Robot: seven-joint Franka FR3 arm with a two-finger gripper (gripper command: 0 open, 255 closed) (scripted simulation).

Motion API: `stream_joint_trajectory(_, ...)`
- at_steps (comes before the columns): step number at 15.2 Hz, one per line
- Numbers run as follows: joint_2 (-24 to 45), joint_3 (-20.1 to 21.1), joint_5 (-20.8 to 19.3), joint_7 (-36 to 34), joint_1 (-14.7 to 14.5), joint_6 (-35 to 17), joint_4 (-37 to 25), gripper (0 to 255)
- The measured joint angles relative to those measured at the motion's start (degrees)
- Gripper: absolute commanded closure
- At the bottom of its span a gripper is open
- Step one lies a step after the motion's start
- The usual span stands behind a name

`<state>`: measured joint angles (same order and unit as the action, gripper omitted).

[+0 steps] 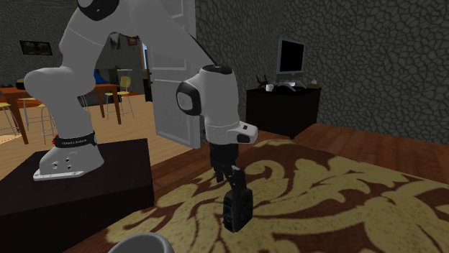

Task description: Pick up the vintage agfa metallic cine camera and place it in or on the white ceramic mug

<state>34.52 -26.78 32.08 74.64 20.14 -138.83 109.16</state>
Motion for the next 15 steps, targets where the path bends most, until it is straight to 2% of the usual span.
stream_joint_trajectory(5, 4.2, 1.7, 2.0, 1.7, 2.1, -1.4, -2.5, 0)
stream_joint_trajectory(15, 7.0, 3.1, 3.5, 2.5, 2.9, -3.2, -3.4, 0)
